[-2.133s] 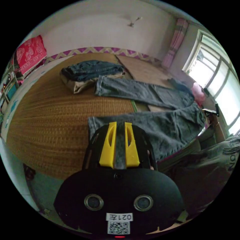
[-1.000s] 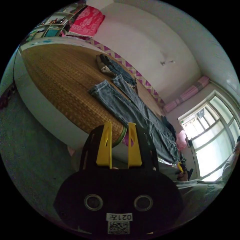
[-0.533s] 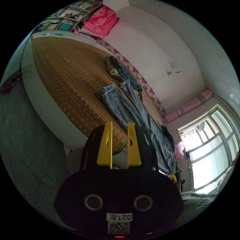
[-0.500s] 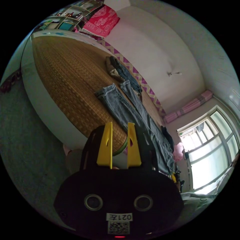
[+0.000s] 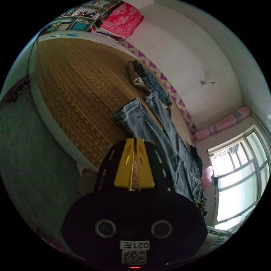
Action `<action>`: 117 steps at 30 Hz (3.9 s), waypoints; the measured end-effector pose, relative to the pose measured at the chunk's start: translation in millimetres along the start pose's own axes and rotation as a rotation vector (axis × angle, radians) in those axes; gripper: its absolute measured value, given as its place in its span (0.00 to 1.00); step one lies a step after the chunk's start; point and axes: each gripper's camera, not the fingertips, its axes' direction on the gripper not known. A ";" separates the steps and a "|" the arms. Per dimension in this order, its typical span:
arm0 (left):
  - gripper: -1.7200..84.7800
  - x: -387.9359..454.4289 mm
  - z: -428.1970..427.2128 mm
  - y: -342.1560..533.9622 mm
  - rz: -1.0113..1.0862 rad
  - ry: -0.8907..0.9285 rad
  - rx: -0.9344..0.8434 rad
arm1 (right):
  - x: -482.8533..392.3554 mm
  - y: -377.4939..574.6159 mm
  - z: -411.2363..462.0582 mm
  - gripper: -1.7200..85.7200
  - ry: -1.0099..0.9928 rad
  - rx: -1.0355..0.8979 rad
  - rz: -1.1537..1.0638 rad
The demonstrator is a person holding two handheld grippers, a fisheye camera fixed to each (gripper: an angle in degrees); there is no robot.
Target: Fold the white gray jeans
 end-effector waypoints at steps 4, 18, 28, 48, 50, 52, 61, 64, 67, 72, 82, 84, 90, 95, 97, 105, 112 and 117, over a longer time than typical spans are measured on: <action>0.01 27.9 -11.6 -10.0 0.109 0.032 0.028 | -19.2 -7.2 -8.8 0.02 -0.058 0.012 -0.087; 0.01 217.7 168.4 -212.3 0.417 -0.209 -0.168 | -133.5 -218.6 166.1 0.02 0.004 -0.086 -0.325; 0.01 190.6 317.7 -246.4 0.373 -0.213 -0.222 | -50.1 -258.0 325.5 0.01 0.155 -0.203 -0.187; 0.01 162.2 272.1 -162.1 0.649 -0.097 -0.159 | -142.8 4.5 372.5 0.03 0.026 -0.390 -0.833; 0.01 161.0 294.0 -142.0 0.700 -0.260 -0.213 | -152.2 62.0 399.7 0.02 0.136 -0.421 -0.945; 0.01 155.5 308.9 -133.7 0.714 -0.340 -0.250 | -147.4 106.6 436.6 0.01 0.288 -0.452 -0.999; 0.07 68.8 231.6 -132.5 0.214 -0.139 -0.114 | -141.9 164.7 464.8 0.01 0.499 -0.451 -1.002; 0.16 26.6 246.4 -126.8 0.016 0.034 -0.183 | -142.6 167.2 442.7 0.01 0.442 -0.395 -0.963; 0.17 15.8 253.1 -123.4 -0.015 0.031 -0.130 | -143.5 168.5 421.7 0.01 0.361 -0.377 -0.914; 0.14 28.8 280.3 -119.5 0.056 -0.073 -0.136 | -135.1 164.5 377.5 0.01 0.223 -0.361 -0.813; 0.01 14.6 305.6 -75.8 -0.051 0.095 -0.052 | -105.5 144.2 303.1 0.01 0.183 -0.282 -0.691; 0.01 29.2 296.4 -55.9 -0.026 0.138 0.004 | -96.0 135.6 282.3 0.01 0.186 -0.254 -0.658; 0.01 137.3 288.7 8.2 0.161 -0.060 0.092 | -68.0 111.2 233.8 0.01 0.163 -0.202 -0.568; 0.01 264.4 303.6 85.5 0.473 -0.266 0.181 | -49.6 97.8 200.8 0.01 0.129 -0.179 -0.525; 0.01 321.1 316.2 128.3 0.623 -0.325 0.213 | -44.1 94.3 189.5 0.01 0.122 -0.175 -0.519; 0.01 475.2 514.8 384.5 1.170 -0.342 -0.150 | -11.7 73.5 141.5 0.01 0.094 -0.153 -0.463; 0.01 469.5 580.9 476.3 1.195 -0.386 -0.216 | 6.9 58.4 107.7 0.01 0.072 -0.131 -0.428; 0.01 491.6 558.9 521.2 1.246 -0.237 -0.077 | 22.3 43.5 100.0 0.01 0.050 -0.135 -0.390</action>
